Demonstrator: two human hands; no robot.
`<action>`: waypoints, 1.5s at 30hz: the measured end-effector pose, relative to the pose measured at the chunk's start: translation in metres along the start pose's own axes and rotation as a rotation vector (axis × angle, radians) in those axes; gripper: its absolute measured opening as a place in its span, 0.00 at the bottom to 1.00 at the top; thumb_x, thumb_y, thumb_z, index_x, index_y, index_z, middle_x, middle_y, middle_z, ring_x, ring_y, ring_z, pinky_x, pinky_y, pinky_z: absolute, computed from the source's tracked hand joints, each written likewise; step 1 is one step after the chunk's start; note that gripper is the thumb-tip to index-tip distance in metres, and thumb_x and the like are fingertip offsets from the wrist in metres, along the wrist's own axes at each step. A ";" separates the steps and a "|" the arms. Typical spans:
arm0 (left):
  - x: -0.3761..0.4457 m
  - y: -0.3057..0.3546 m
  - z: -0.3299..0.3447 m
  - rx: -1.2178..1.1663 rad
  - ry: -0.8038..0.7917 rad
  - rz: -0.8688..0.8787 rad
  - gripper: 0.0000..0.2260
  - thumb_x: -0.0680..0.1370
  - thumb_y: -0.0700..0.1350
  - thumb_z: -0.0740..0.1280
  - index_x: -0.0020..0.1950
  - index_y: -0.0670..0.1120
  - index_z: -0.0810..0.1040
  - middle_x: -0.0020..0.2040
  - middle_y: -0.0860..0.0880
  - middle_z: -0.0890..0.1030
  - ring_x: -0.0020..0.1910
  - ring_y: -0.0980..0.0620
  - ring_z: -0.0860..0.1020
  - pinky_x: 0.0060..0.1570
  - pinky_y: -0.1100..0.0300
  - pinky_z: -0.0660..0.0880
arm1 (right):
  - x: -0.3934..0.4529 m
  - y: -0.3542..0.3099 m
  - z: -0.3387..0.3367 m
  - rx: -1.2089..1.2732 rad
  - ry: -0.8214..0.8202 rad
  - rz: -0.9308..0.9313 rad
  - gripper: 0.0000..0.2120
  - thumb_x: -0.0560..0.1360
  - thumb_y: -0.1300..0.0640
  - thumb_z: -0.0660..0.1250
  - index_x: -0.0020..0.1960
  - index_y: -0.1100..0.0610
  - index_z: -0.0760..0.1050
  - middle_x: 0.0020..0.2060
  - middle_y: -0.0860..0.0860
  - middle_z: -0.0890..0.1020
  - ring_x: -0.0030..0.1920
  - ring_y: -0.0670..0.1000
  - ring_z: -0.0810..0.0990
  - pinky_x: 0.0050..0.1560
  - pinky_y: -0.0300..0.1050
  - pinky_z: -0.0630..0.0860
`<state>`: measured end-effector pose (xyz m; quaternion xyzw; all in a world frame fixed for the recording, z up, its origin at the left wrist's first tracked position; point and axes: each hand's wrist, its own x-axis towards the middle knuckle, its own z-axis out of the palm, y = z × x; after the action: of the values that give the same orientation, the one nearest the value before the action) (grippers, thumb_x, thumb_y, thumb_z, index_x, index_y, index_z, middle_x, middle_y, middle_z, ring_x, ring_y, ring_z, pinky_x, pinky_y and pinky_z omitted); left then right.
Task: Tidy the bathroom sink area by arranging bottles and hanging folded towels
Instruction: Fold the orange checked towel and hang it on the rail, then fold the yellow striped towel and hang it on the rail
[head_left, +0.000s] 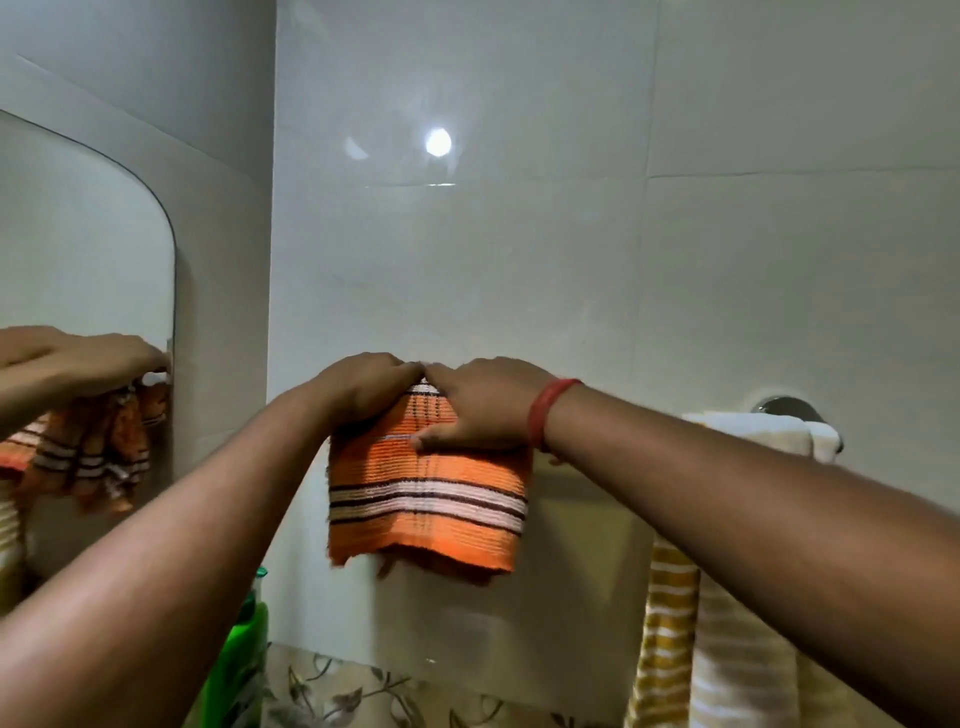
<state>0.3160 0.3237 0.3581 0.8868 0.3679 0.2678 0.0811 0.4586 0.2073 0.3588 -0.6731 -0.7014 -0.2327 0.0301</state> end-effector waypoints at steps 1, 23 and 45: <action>-0.003 -0.001 0.001 -0.016 0.018 0.003 0.22 0.84 0.59 0.52 0.58 0.49 0.81 0.62 0.42 0.81 0.57 0.42 0.79 0.59 0.50 0.72 | -0.009 0.001 -0.002 -0.033 0.053 0.003 0.36 0.67 0.26 0.63 0.66 0.47 0.66 0.51 0.50 0.81 0.45 0.52 0.77 0.41 0.46 0.73; -0.121 0.069 0.097 -0.213 0.738 0.479 0.17 0.78 0.43 0.64 0.67 0.42 0.74 0.70 0.44 0.74 0.71 0.45 0.69 0.74 0.50 0.64 | -0.168 -0.014 0.023 0.084 0.848 0.233 0.18 0.74 0.50 0.67 0.61 0.56 0.74 0.58 0.53 0.79 0.64 0.56 0.73 0.67 0.53 0.69; -0.139 0.274 0.209 -0.853 0.627 -0.072 0.05 0.83 0.49 0.63 0.54 0.50 0.77 0.46 0.52 0.83 0.47 0.56 0.82 0.48 0.58 0.80 | -0.261 0.077 0.112 0.773 0.968 0.245 0.11 0.80 0.55 0.60 0.57 0.55 0.79 0.43 0.53 0.82 0.46 0.53 0.78 0.43 0.46 0.74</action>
<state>0.5130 0.0424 0.2178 0.6392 0.2630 0.6428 0.3302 0.5869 0.0042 0.1880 -0.5076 -0.5594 -0.2356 0.6114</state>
